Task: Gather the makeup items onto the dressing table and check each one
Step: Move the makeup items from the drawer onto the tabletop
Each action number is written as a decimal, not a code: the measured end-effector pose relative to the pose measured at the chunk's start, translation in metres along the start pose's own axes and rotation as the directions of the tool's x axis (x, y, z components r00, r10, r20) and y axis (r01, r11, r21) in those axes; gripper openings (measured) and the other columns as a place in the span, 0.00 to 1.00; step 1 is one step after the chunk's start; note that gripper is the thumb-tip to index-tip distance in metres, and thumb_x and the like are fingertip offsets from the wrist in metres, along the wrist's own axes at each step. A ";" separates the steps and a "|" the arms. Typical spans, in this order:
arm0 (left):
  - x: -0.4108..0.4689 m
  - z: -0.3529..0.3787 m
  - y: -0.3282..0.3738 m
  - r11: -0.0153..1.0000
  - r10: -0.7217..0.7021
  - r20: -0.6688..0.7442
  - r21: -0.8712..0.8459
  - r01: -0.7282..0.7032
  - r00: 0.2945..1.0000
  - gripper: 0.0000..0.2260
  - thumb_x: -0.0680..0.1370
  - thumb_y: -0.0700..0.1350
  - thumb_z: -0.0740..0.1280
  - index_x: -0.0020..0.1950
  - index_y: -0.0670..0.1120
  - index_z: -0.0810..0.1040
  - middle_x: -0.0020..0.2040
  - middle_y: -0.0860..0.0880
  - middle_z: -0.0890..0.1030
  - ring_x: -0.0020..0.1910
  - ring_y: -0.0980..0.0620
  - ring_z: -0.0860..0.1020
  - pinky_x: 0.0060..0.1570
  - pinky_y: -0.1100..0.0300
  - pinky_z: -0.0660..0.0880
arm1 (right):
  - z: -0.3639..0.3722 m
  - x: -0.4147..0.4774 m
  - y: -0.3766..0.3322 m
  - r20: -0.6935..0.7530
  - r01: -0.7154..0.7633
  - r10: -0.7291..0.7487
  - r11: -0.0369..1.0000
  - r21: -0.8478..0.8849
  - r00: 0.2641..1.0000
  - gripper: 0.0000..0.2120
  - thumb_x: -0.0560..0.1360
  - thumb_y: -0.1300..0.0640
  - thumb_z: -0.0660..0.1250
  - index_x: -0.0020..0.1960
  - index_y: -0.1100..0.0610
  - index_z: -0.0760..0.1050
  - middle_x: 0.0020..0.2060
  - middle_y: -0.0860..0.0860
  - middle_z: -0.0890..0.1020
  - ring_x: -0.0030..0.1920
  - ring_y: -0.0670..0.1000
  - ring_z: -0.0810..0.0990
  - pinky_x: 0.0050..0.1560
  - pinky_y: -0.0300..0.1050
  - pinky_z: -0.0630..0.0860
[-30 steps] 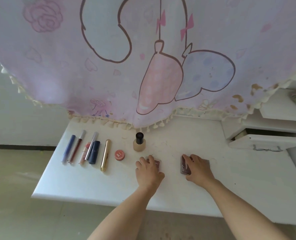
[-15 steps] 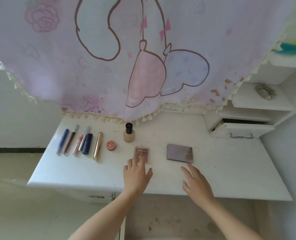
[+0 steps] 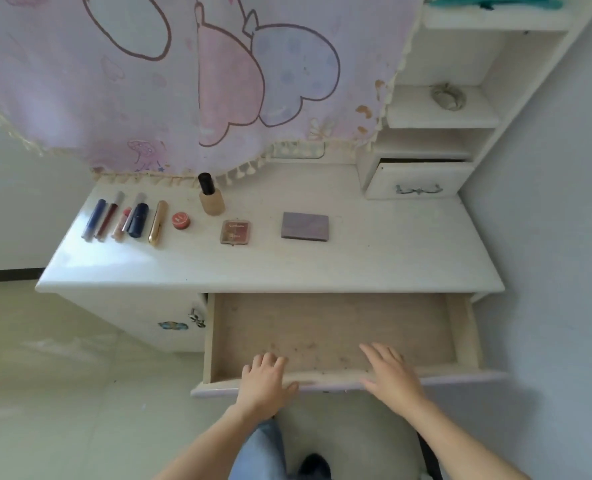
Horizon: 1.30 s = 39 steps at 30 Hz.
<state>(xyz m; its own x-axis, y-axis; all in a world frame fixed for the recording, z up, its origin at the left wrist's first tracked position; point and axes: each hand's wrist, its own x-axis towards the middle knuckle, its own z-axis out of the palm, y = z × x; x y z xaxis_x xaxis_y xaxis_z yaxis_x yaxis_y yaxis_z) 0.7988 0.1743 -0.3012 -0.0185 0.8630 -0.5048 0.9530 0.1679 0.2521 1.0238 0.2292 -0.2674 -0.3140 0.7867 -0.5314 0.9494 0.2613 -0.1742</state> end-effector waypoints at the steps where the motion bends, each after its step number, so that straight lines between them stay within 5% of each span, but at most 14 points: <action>1: -0.003 0.009 0.003 0.999 0.016 0.039 0.029 -0.017 0.999 0.23 0.76 0.56 0.58 0.69 0.50 0.63 0.67 0.48 0.67 0.66 0.46 0.64 0.63 0.54 0.63 | 0.009 -0.005 0.005 0.041 -0.012 0.012 1.000 0.006 0.999 0.30 0.77 0.49 0.59 0.75 0.50 0.50 0.75 0.49 0.57 0.75 0.51 0.55 0.73 0.47 0.56; 5: -0.005 0.032 0.011 0.996 0.018 0.067 0.089 -0.024 0.998 0.23 0.76 0.54 0.60 0.69 0.51 0.63 0.65 0.49 0.68 0.65 0.47 0.65 0.64 0.55 0.61 | 0.034 -0.016 0.023 0.111 -0.051 0.050 0.999 0.011 0.993 0.32 0.76 0.49 0.62 0.75 0.50 0.52 0.74 0.48 0.59 0.74 0.50 0.56 0.73 0.48 0.55; 17: 0.005 0.051 0.021 0.993 -0.073 -0.132 0.078 0.084 0.989 0.14 0.78 0.49 0.58 0.63 0.51 0.70 0.62 0.52 0.73 0.62 0.48 0.69 0.60 0.58 0.63 | 0.058 0.000 0.039 0.013 -0.035 0.035 0.999 -0.029 0.999 0.26 0.77 0.54 0.59 0.73 0.51 0.57 0.71 0.50 0.65 0.72 0.53 0.60 0.74 0.49 0.50; 21: 0.004 0.055 0.017 0.998 -0.048 -0.178 0.038 0.055 0.983 0.11 0.78 0.48 0.60 0.59 0.50 0.74 0.58 0.51 0.77 0.58 0.47 0.72 0.56 0.57 0.65 | 0.062 0.006 0.042 -0.048 -0.039 0.038 0.999 -0.035 0.998 0.21 0.78 0.58 0.57 0.70 0.50 0.62 0.67 0.49 0.69 0.68 0.53 0.65 0.70 0.46 0.56; 23: 0.001 0.052 0.016 0.998 -0.014 -0.202 0.063 0.028 0.979 0.08 0.75 0.49 0.66 0.53 0.50 0.78 0.51 0.51 0.80 0.51 0.46 0.76 0.49 0.56 0.70 | 0.063 0.009 0.042 -0.068 -0.042 0.040 0.999 -0.032 0.997 0.21 0.77 0.62 0.56 0.68 0.49 0.64 0.65 0.49 0.71 0.65 0.53 0.66 0.68 0.45 0.58; 26: 0.003 0.056 0.015 0.982 0.016 -0.237 0.186 0.029 0.971 0.13 0.57 0.51 0.80 0.35 0.53 0.80 0.32 0.56 0.80 0.30 0.52 0.78 0.28 0.61 0.73 | 0.063 0.013 0.042 -0.074 -0.042 0.039 0.999 -0.029 0.996 0.22 0.76 0.66 0.56 0.67 0.48 0.65 0.63 0.48 0.72 0.63 0.53 0.67 0.64 0.45 0.61; 30: 0.004 0.062 0.013 0.977 0.072 -0.290 0.211 -0.010 0.954 0.15 0.53 0.51 0.82 0.33 0.52 0.79 0.30 0.56 0.79 0.28 0.52 0.77 0.25 0.61 0.72 | 0.063 0.012 0.045 -0.075 -0.010 0.007 0.999 -0.046 0.997 0.25 0.74 0.70 0.57 0.66 0.49 0.65 0.63 0.49 0.72 0.62 0.54 0.67 0.62 0.46 0.63; 33: 0.001 0.061 0.008 0.966 0.131 -0.274 0.250 -0.061 0.953 0.08 0.68 0.54 0.72 0.35 0.51 0.79 0.30 0.55 0.79 0.28 0.50 0.77 0.25 0.61 0.72 | 0.063 0.011 0.047 -0.087 0.018 -0.025 0.996 -0.084 0.996 0.29 0.71 0.72 0.60 0.67 0.49 0.64 0.64 0.49 0.71 0.62 0.54 0.67 0.62 0.45 0.63; 36: 0.004 0.063 0.000 0.959 0.191 -0.370 0.268 -0.093 0.909 0.30 0.81 0.54 0.41 0.35 0.50 0.79 0.30 0.54 0.79 0.28 0.50 0.76 0.26 0.62 0.72 | 0.063 0.011 0.050 -0.105 0.031 -0.044 0.992 -0.121 0.994 0.30 0.73 0.71 0.59 0.69 0.48 0.61 0.65 0.48 0.71 0.62 0.54 0.67 0.61 0.45 0.63; 39: 0.003 0.061 -0.002 0.948 0.238 -0.475 0.304 -0.096 0.847 0.30 0.82 0.53 0.40 0.36 0.49 0.78 0.31 0.54 0.79 0.29 0.50 0.75 0.28 0.61 0.72 | 0.057 0.008 0.052 -0.115 0.073 -0.091 0.985 -0.154 0.989 0.28 0.71 0.66 0.67 0.66 0.46 0.67 0.60 0.45 0.76 0.57 0.52 0.72 0.56 0.44 0.67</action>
<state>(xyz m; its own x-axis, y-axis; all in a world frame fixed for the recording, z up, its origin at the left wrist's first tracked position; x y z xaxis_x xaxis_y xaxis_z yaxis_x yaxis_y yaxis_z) 0.8153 0.1477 -0.3535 0.0678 0.9974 0.0242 0.9970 -0.0686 0.0365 1.0705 0.2177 -0.3278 -0.3972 0.8189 -0.4144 0.9124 0.4009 -0.0823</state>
